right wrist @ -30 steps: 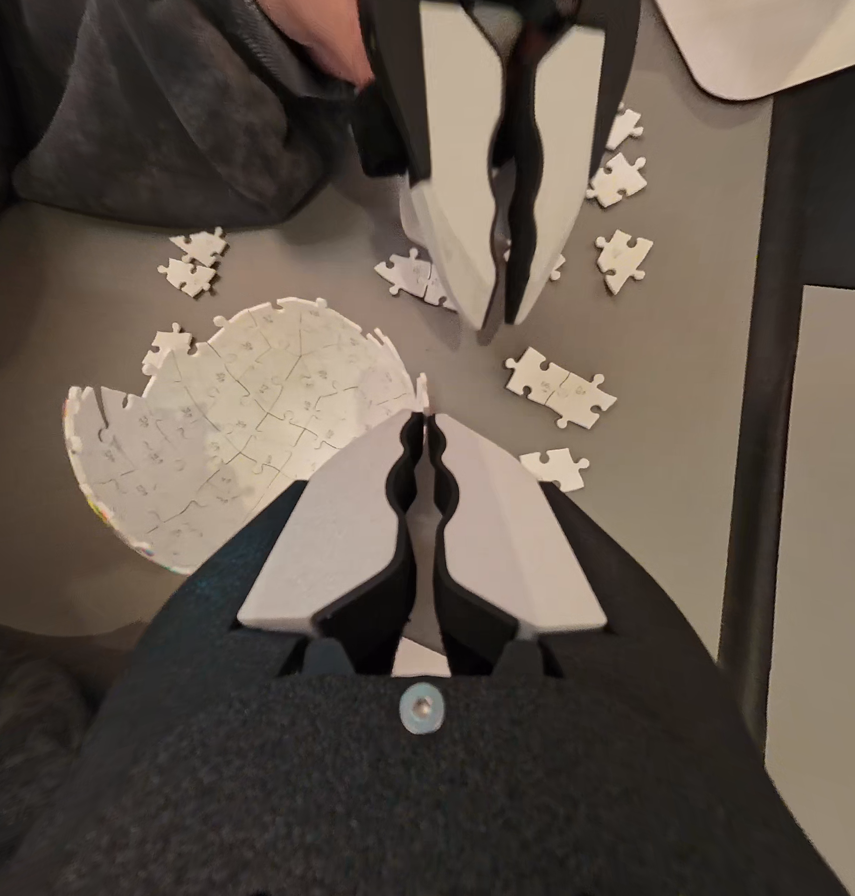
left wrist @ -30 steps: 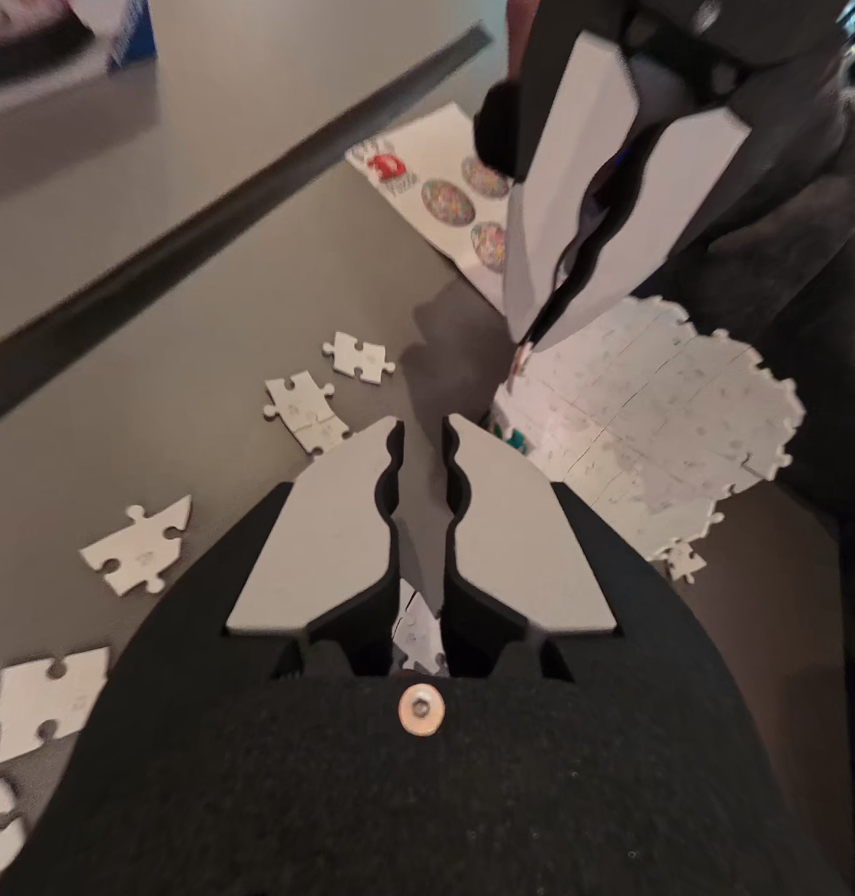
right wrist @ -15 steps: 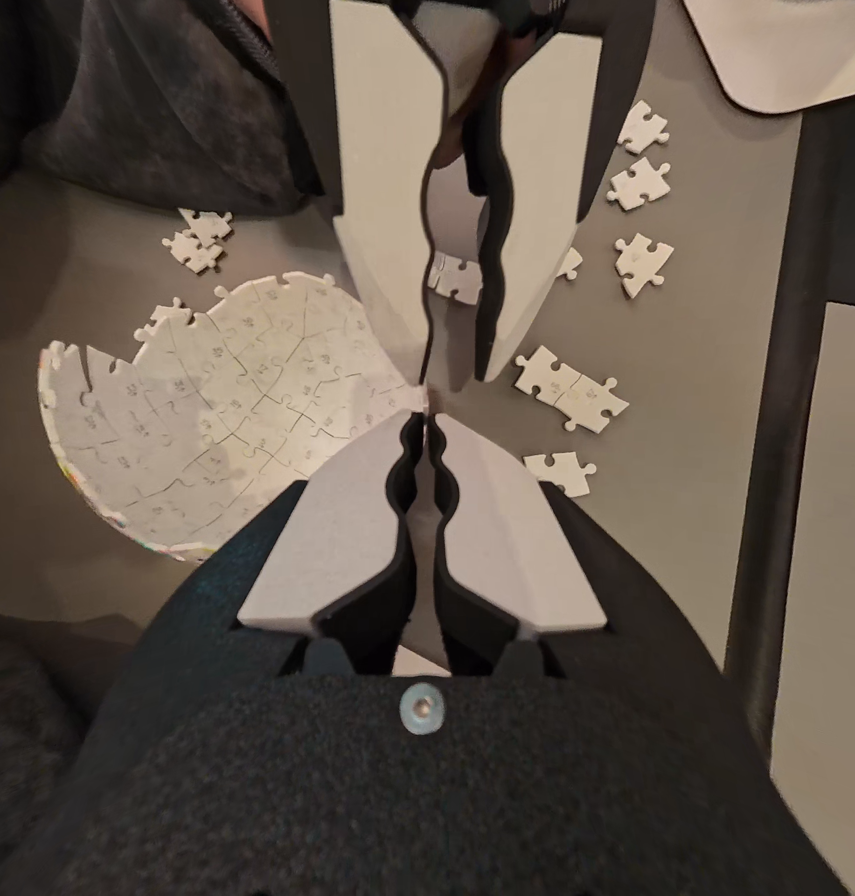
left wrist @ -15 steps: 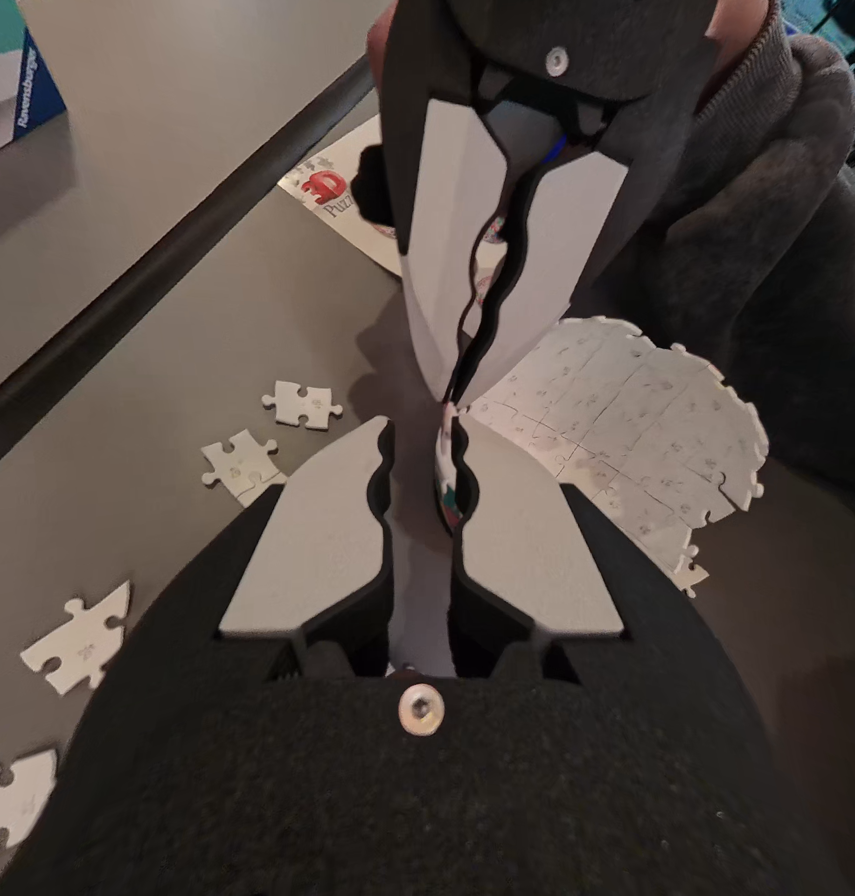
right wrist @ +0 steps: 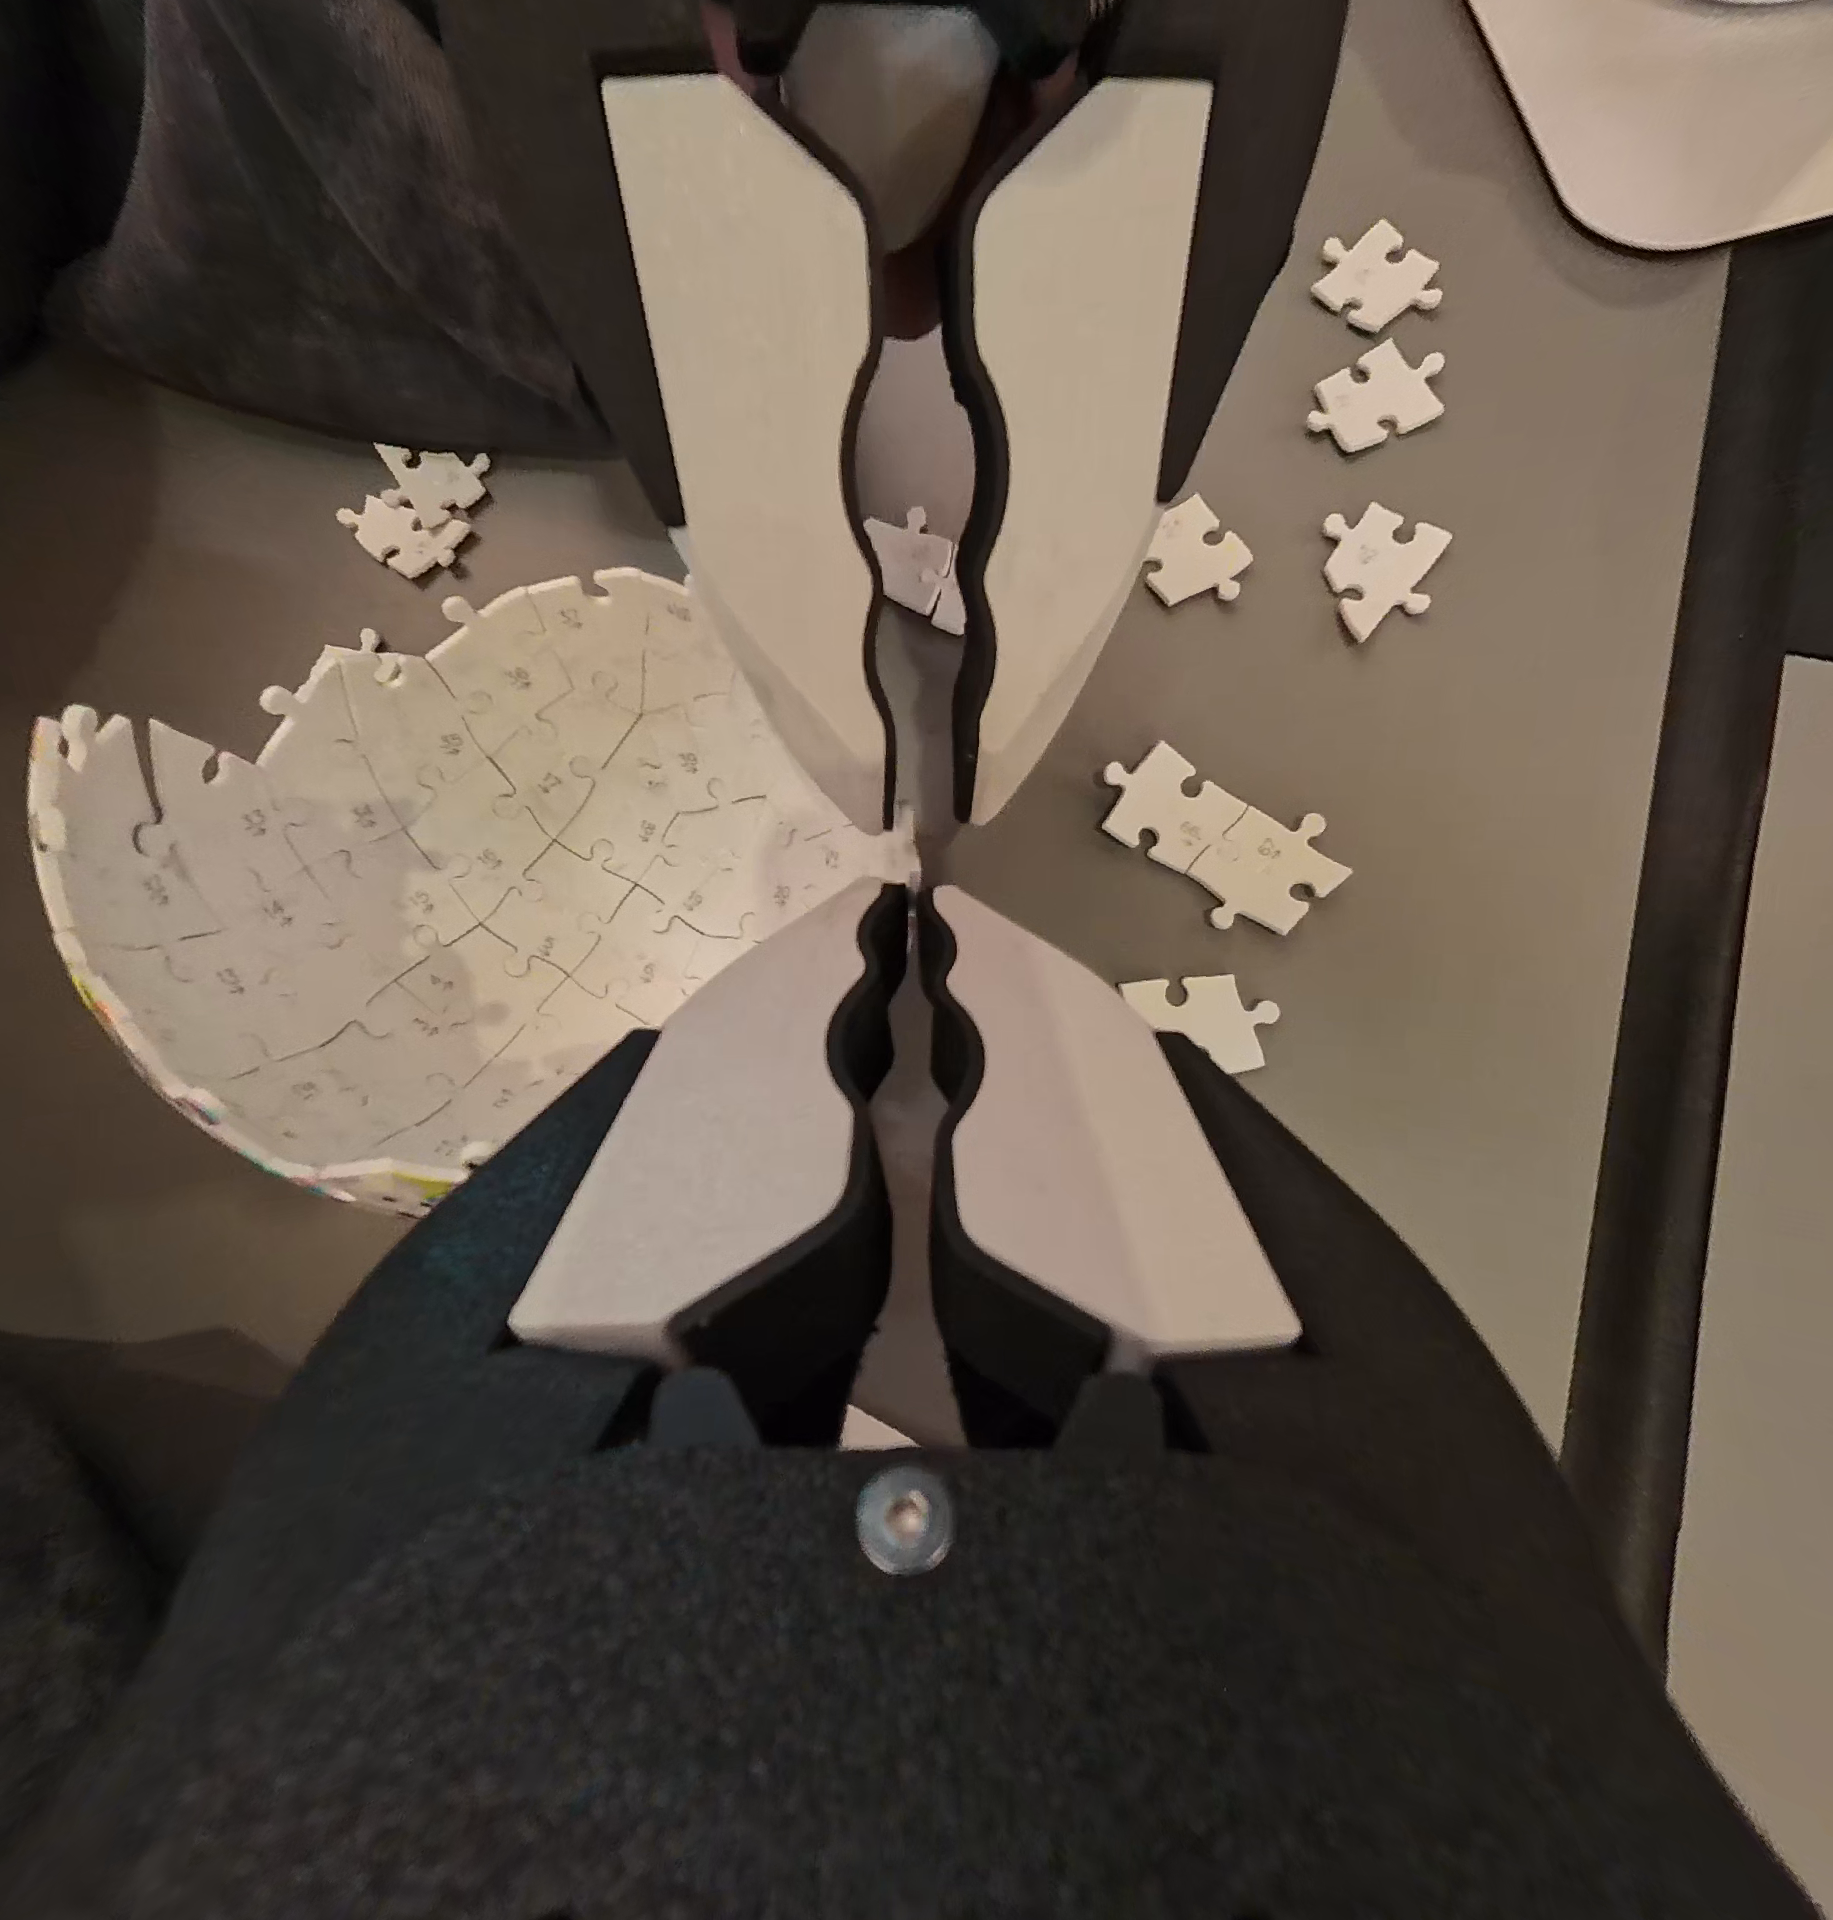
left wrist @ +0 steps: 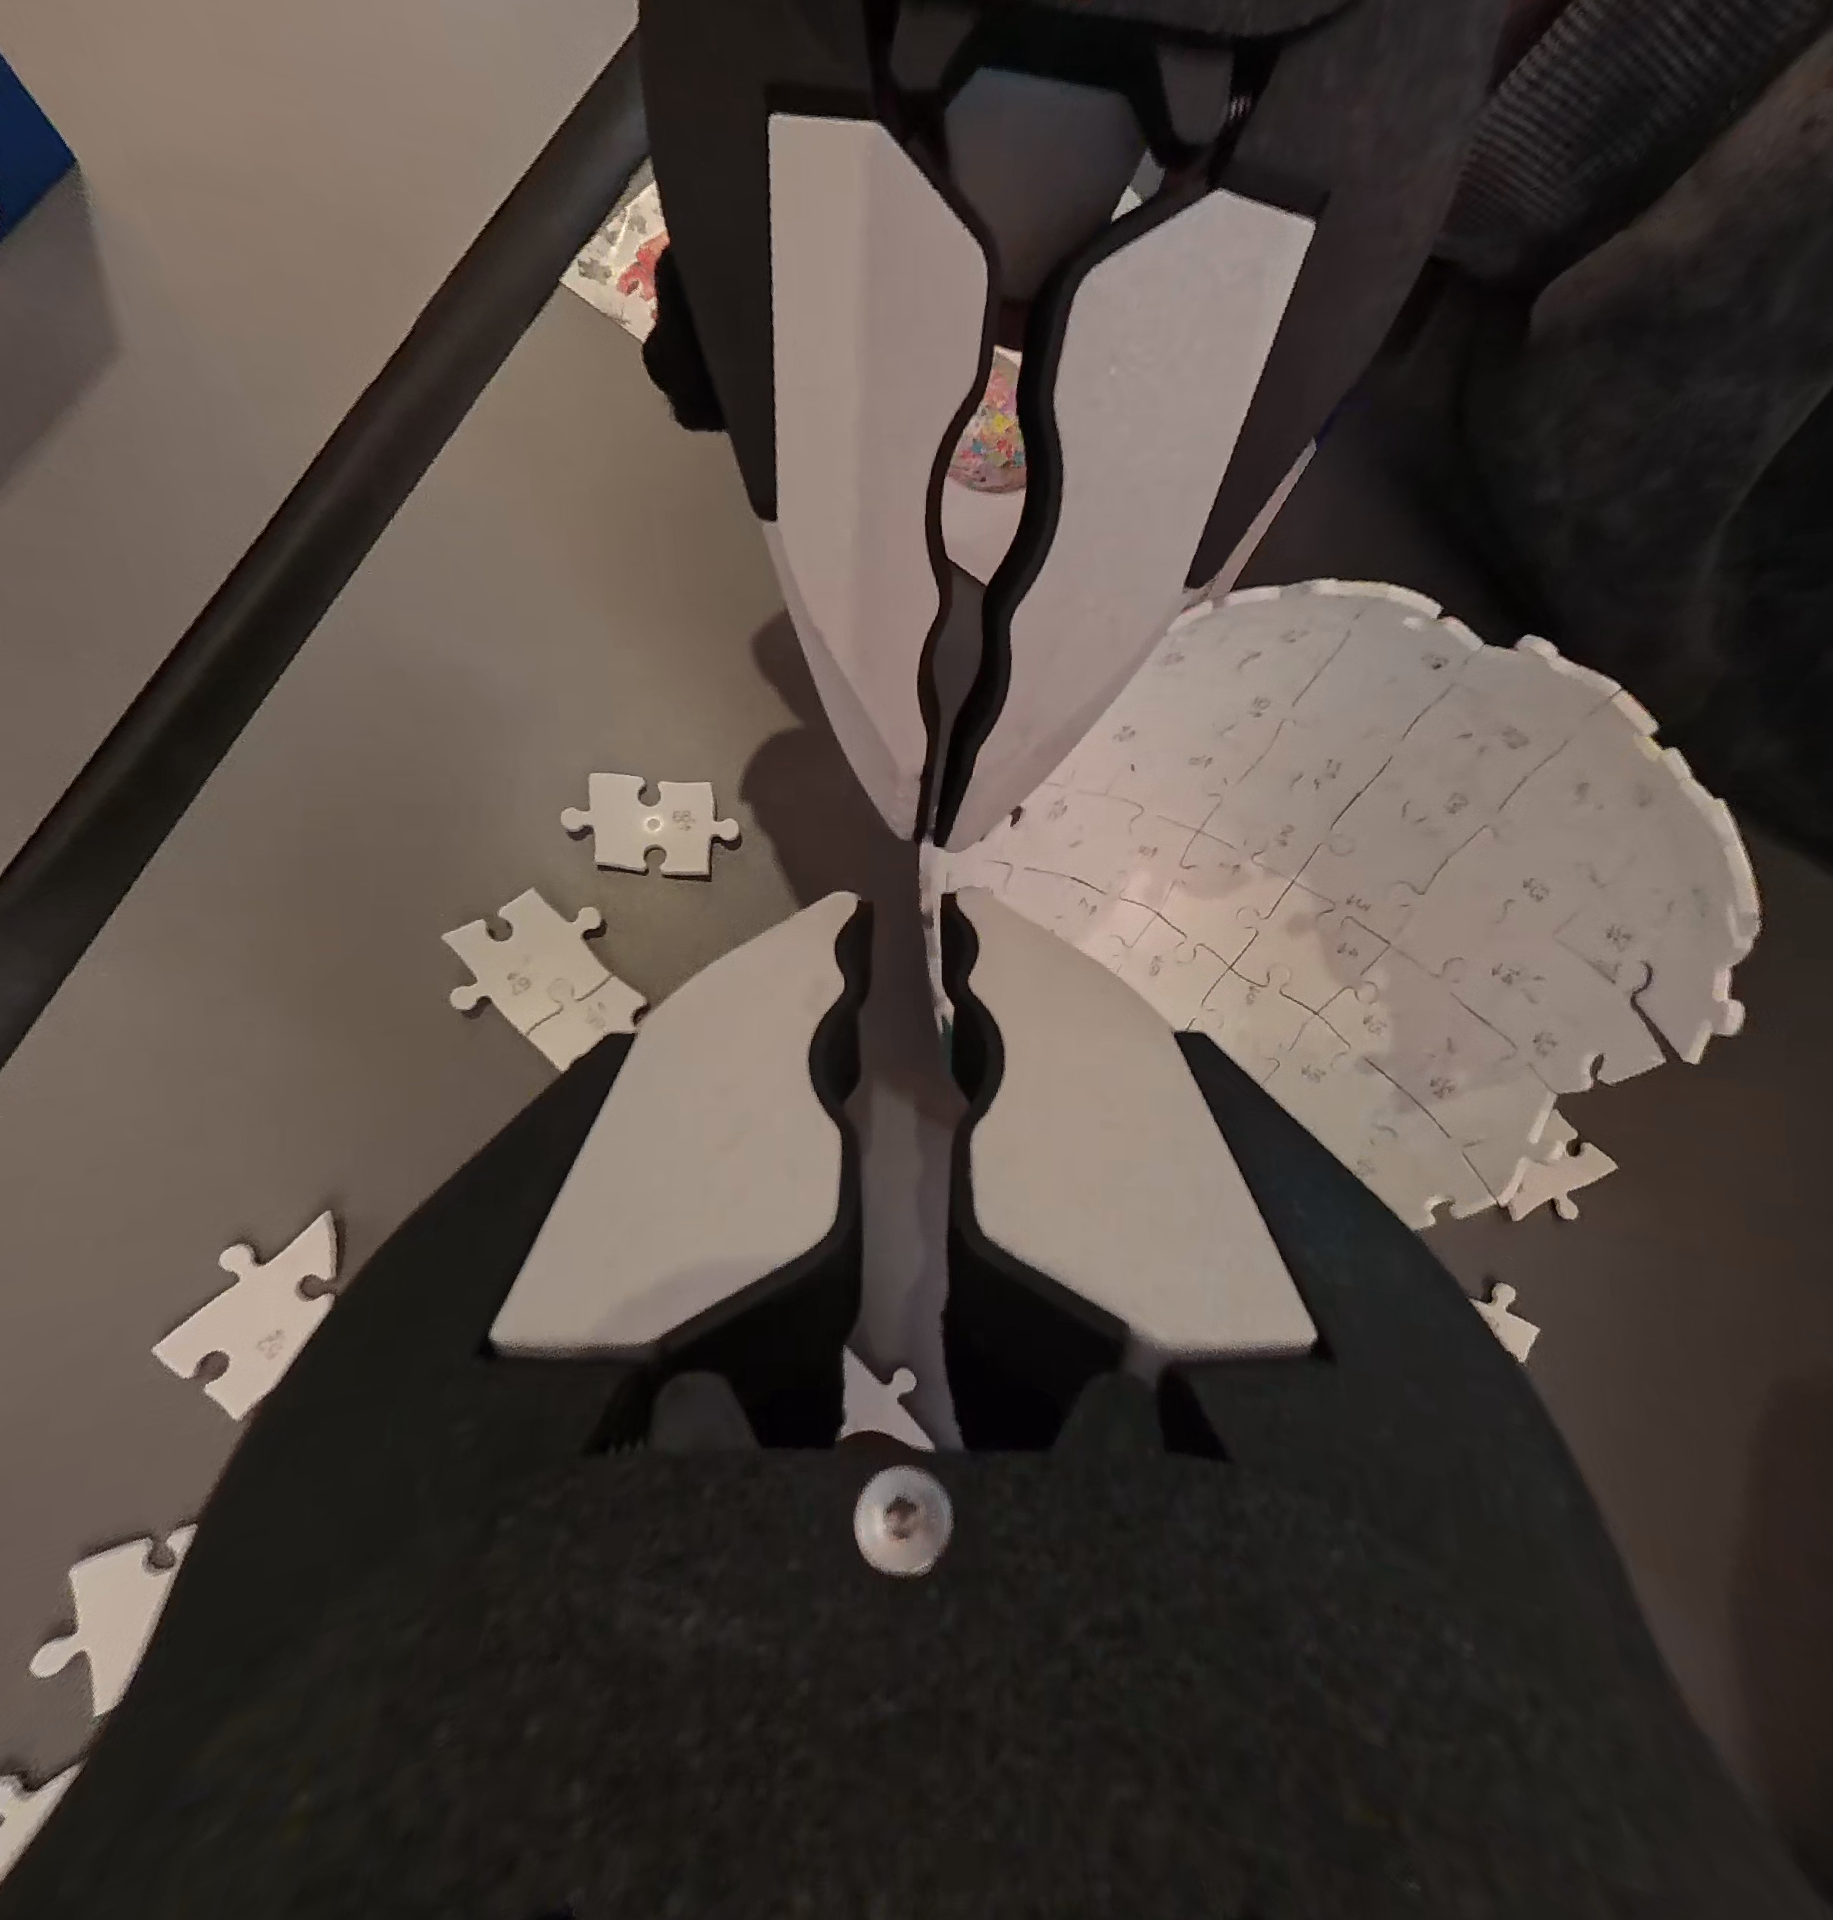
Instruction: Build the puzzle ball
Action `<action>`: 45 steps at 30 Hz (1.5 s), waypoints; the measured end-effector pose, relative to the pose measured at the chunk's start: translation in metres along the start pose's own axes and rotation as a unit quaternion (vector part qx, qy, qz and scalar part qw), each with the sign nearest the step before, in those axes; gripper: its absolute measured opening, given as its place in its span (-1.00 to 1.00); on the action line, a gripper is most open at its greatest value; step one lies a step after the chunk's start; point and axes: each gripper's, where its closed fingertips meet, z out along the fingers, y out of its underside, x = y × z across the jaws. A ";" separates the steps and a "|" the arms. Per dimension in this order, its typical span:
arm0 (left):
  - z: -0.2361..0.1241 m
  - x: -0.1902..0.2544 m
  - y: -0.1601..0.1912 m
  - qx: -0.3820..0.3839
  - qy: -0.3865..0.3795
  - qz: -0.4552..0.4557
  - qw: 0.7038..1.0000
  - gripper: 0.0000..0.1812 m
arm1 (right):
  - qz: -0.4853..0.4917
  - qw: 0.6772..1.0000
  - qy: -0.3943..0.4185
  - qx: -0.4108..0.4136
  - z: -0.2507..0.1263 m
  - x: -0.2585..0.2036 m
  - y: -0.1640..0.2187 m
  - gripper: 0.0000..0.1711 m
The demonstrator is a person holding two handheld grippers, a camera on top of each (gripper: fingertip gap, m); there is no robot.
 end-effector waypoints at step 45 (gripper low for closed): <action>0.006 0.001 0.005 -0.028 -0.065 0.085 0.994 -0.98 | 0.071 0.977 -0.183 0.081 0.018 0.003 0.014 -1.00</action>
